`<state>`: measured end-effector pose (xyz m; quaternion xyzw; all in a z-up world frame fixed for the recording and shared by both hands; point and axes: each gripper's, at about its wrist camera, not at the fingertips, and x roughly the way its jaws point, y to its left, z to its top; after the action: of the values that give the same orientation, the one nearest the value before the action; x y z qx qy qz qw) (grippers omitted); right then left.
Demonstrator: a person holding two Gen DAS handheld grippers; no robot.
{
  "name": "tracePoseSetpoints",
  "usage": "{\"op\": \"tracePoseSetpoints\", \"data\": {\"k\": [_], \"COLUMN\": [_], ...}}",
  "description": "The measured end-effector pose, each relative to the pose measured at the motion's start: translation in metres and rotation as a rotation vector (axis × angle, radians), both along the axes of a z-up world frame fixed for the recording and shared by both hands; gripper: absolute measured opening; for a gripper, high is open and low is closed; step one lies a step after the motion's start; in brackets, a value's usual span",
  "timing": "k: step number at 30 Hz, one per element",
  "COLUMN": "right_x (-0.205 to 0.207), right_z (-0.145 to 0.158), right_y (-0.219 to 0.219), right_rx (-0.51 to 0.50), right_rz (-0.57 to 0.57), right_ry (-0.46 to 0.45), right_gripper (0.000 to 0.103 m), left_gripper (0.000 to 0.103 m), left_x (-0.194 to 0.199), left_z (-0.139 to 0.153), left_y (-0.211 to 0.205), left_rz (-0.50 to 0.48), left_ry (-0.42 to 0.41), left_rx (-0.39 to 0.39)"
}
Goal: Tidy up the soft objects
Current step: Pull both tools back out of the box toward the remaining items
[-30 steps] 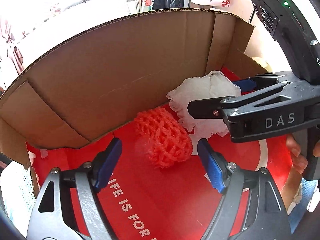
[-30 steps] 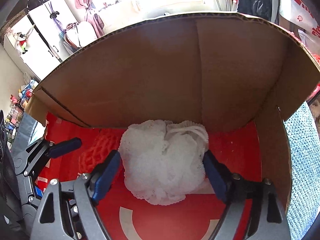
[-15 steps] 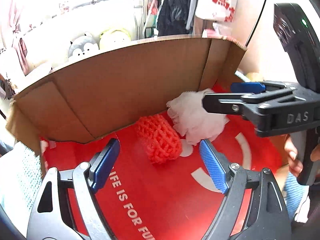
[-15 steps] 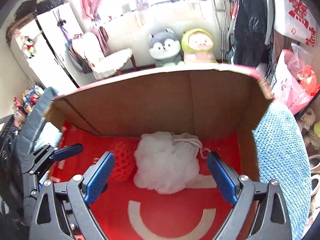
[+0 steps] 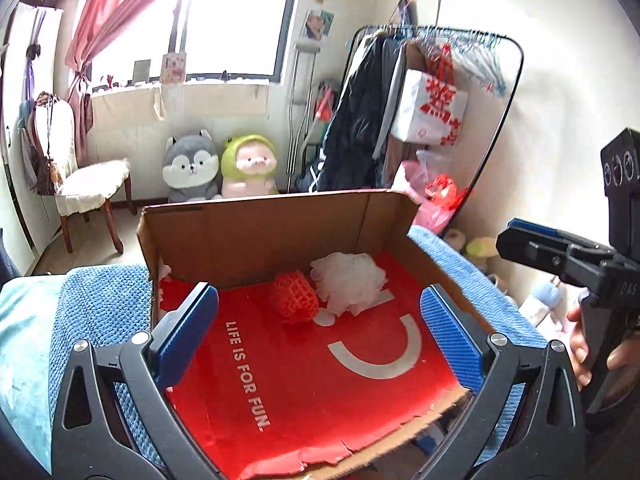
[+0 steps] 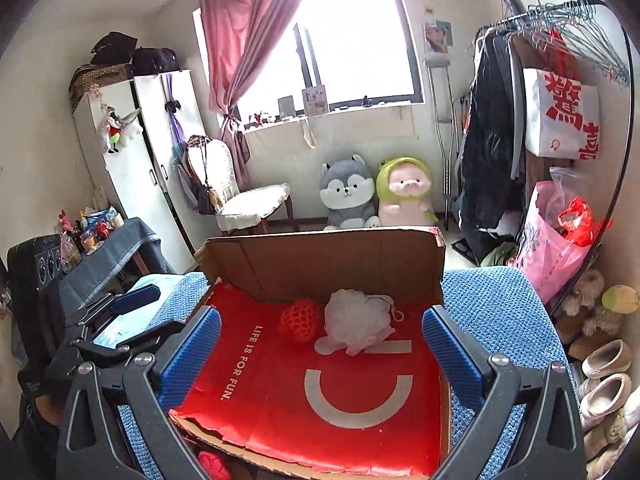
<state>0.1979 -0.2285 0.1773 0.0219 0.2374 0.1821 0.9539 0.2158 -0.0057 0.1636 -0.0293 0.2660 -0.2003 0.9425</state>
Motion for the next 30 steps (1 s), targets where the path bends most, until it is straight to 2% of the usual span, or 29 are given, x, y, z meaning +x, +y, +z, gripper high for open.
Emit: {"op": "tracePoseSetpoints", "data": {"k": [6, 10, 14, 21, 30], "right_x": [-0.063, -0.100, -0.126, -0.169, -0.195], "right_z": [-0.008, -0.021, -0.037, -0.069, -0.116], "right_y": [-0.003, -0.006, -0.008, -0.003, -0.001], "right_rx": [-0.008, -0.010, -0.031, -0.094, -0.108], "right_rz": [-0.026, -0.064, -0.095, -0.142, -0.189], "right_ry": [-0.109, -0.176, -0.219, -0.306, -0.336], "right_gripper": [0.103, 0.103, 0.103, 0.103, 0.103], "left_gripper": [0.103, 0.103, 0.103, 0.103, 0.103], "left_x": [-0.058, -0.095, -0.130, -0.178, -0.220], "left_z": [0.011, 0.007, -0.004, -0.031, -0.068], "left_y": [0.005, 0.005, 0.007, 0.003, -0.006], "left_rz": [0.020, 0.057, 0.094, 0.185, 0.270], "left_ry": [-0.092, -0.138, -0.169, -0.249, -0.342], "left_rx": [-0.020, -0.019, -0.019, 0.027, 0.074]}}
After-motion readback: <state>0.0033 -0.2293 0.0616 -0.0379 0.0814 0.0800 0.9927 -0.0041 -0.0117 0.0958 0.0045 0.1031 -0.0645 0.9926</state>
